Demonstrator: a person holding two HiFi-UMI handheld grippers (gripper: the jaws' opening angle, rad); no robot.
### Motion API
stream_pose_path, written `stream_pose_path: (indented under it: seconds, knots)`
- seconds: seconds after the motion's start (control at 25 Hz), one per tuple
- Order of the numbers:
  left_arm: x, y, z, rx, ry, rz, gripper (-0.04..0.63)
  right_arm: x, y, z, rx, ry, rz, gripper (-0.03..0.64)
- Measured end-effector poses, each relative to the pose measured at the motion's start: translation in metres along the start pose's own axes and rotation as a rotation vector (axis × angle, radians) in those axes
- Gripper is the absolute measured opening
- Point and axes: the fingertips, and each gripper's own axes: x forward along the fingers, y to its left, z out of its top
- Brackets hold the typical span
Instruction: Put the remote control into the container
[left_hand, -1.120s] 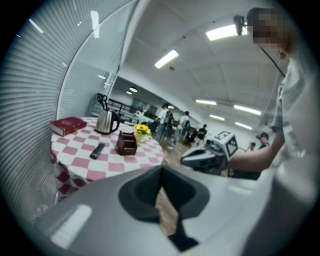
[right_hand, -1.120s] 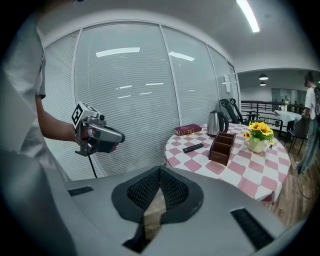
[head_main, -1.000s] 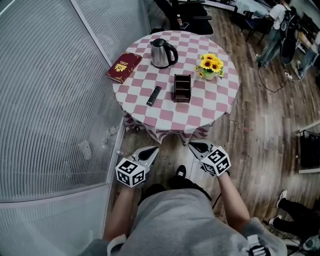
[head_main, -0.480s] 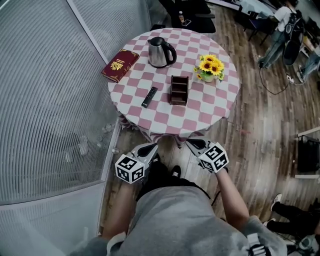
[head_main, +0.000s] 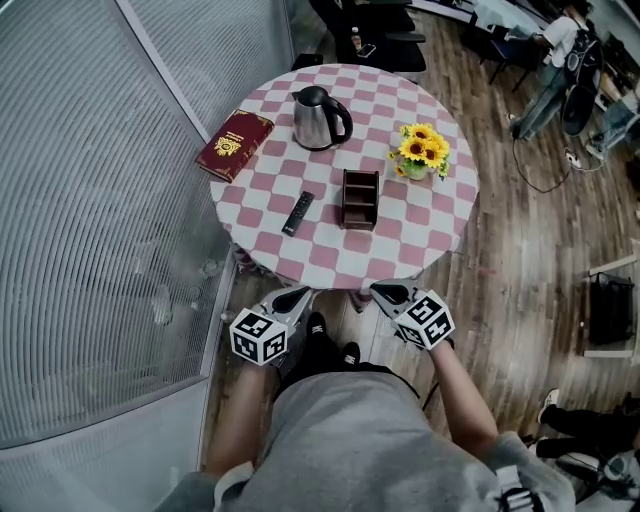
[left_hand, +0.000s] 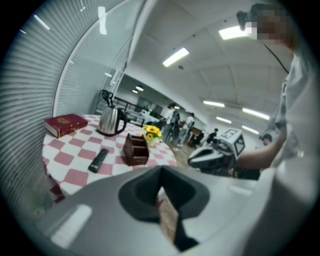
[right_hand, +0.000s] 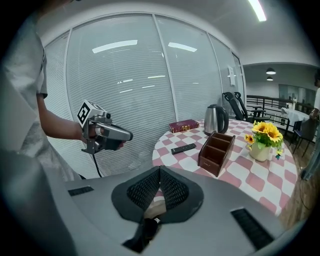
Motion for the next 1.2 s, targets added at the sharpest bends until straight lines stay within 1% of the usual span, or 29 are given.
stream_pose_path:
  seconds: [0.24,0.44,0.6,0.72,0.8,0.88,0.92,0.96,1.08,1.2]
  knots:
    - [0.013,0.045,0.016,0.002,0.021,-0.012,0.0,0.032,-0.014,0.018,0.006,0.031,-0.01,0.017]
    - [0.021,0.09,0.023,-0.025,0.042,-0.013,0.0,0.064,-0.02,0.037,0.008,0.045,-0.018,0.017]
    - [0.036,0.124,0.022,-0.012,0.079,-0.009,0.0,0.083,-0.026,0.051,0.016,0.038,-0.044,0.017]
    - [0.049,0.152,0.015,0.006,0.13,0.043,0.0,0.093,-0.025,0.057,0.022,0.043,-0.049,0.017]
    - [0.058,0.17,0.008,0.037,0.172,0.106,0.001,0.098,-0.026,0.055,0.032,0.052,-0.05,0.017]
    - [0.069,0.189,0.003,0.083,0.215,0.172,0.002,0.104,-0.031,0.052,0.041,0.064,-0.05,0.017]
    - [0.074,0.195,0.001,0.098,0.236,0.187,0.008,0.106,-0.033,0.051,0.046,0.069,-0.049,0.017]
    - [0.08,0.2,-0.001,0.105,0.255,0.192,0.052,0.109,-0.034,0.05,0.049,0.073,-0.045,0.017]
    - [0.097,0.212,-0.005,0.118,0.305,0.205,0.097,0.117,-0.038,0.048,0.047,0.083,-0.027,0.017]
    - [0.11,0.219,-0.01,0.114,0.359,0.219,0.152,0.122,-0.042,0.045,0.041,0.102,-0.002,0.017]
